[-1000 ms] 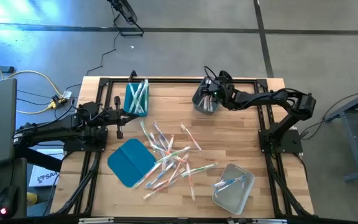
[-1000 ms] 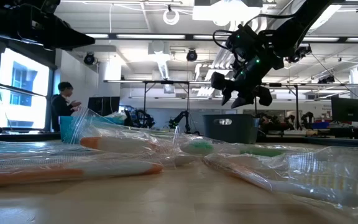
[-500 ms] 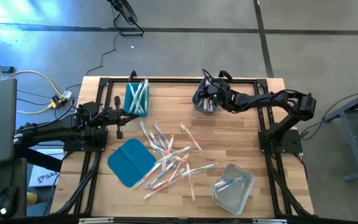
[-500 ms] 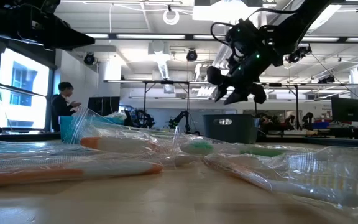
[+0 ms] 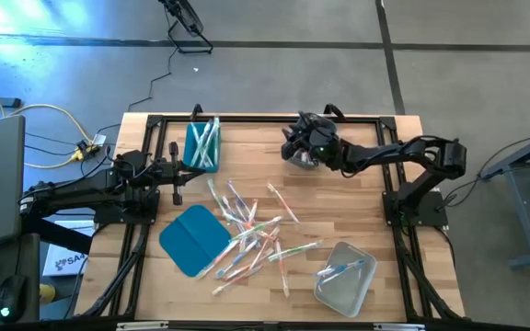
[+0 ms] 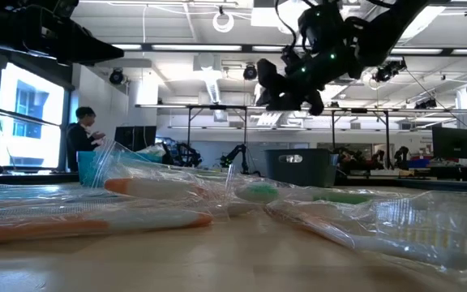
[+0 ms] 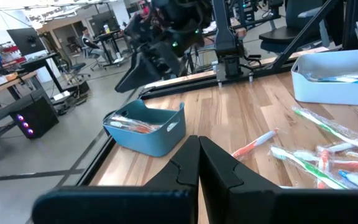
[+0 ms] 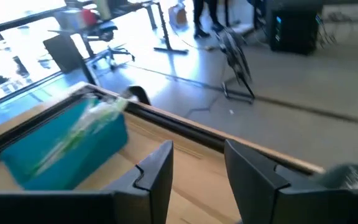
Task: Pick & Place Toothbrushes
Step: Put the middle green toothbrush into the blue bin
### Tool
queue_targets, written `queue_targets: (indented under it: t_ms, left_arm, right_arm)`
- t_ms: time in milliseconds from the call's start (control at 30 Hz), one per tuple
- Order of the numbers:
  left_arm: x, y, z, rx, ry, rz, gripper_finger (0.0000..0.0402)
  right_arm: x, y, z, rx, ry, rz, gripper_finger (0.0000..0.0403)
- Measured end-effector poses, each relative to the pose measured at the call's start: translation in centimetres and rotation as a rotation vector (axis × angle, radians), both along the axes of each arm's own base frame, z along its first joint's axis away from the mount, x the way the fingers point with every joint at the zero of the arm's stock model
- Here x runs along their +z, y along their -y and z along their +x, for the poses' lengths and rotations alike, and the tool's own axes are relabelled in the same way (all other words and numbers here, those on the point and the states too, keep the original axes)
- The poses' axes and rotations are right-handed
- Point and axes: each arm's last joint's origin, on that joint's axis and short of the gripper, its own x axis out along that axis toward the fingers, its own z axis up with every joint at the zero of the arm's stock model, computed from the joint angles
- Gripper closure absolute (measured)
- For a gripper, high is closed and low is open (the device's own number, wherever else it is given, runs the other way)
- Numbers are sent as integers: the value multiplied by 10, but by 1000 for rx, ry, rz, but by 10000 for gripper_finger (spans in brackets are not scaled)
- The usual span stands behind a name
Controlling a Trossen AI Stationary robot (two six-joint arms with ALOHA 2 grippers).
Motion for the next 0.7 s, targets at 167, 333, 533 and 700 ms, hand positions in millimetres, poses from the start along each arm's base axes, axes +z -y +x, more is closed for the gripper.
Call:
queue_targets:
  t_ms: [167,333,533,700]
  left_arm:
    - [0,0,0,0,0,0,402]
    - [0,0,0,-1,0,0,402]
    - [0,0,0,0,0,0,402]
    - [0,0,0,0,0,0,402]
  right_arm:
    - [5,-16,7,76,-26,-96,266]
    - [7,-35,12,152,-65,-169,266]
    - [8,-55,17,213,-82,-220,266]
    - [8,-70,19,259,-75,-217,266]
